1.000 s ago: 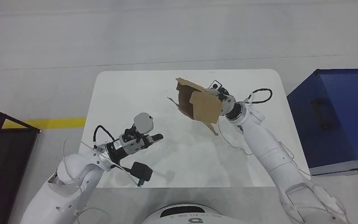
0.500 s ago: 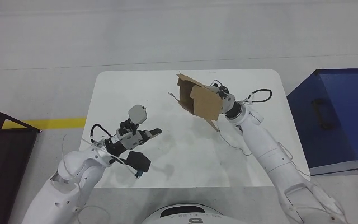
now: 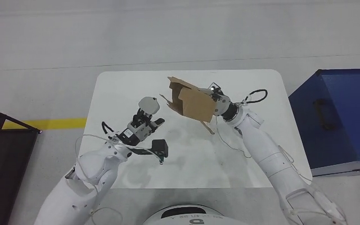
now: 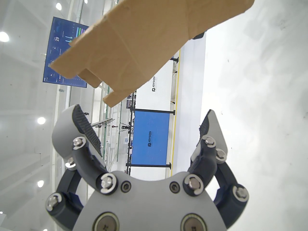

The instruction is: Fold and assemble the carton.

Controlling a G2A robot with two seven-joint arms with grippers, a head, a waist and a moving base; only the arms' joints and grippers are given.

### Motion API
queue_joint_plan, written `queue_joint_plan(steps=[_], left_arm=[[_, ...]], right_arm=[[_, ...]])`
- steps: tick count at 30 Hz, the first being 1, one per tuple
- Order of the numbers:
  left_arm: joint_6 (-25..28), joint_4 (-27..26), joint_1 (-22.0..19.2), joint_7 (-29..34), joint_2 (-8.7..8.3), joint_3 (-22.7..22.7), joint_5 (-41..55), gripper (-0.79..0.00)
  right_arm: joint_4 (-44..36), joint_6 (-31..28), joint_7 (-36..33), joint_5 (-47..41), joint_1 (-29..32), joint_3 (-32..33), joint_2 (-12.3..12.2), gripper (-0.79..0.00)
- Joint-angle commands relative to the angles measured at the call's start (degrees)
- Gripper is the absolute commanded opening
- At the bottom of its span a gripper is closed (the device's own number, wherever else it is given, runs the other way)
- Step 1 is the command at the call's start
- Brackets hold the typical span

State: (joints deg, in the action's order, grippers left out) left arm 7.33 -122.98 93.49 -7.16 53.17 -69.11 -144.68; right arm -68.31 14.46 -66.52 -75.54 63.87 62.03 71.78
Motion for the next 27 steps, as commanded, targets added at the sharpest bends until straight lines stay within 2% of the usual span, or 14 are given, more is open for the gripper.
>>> queue_joint_plan(steps=[1, 10, 20, 27], left_arm=[[1.0, 0.6, -1.3, 1.1, 0.29, 1.3, -0.7, 0.0], [2.9, 2.7, -6.0, 2.9, 1.52, 5.3, -2.4, 0.0], [7.0, 3.6, -7.9, 4.9, 2.36, 7.9, -5.5, 0.0], [6.4, 3.9, -7.9, 8.4, 2.91, 8.1, -6.7, 0.0]], right_arm=[[-0.2, 0.7, -0.2, -0.2, 0.2, 0.2, 0.0, -0.785], [-1.1, 2.3, 0.2, 1.0, 0.6, 0.6, 0.0, -0.785], [-1.5, 3.1, 1.0, 2.3, 0.6, 0.0, 0.3, -0.785], [-2.1, 3.1, 0.6, 2.5, 1.1, 0.6, 0.3, -0.785]])
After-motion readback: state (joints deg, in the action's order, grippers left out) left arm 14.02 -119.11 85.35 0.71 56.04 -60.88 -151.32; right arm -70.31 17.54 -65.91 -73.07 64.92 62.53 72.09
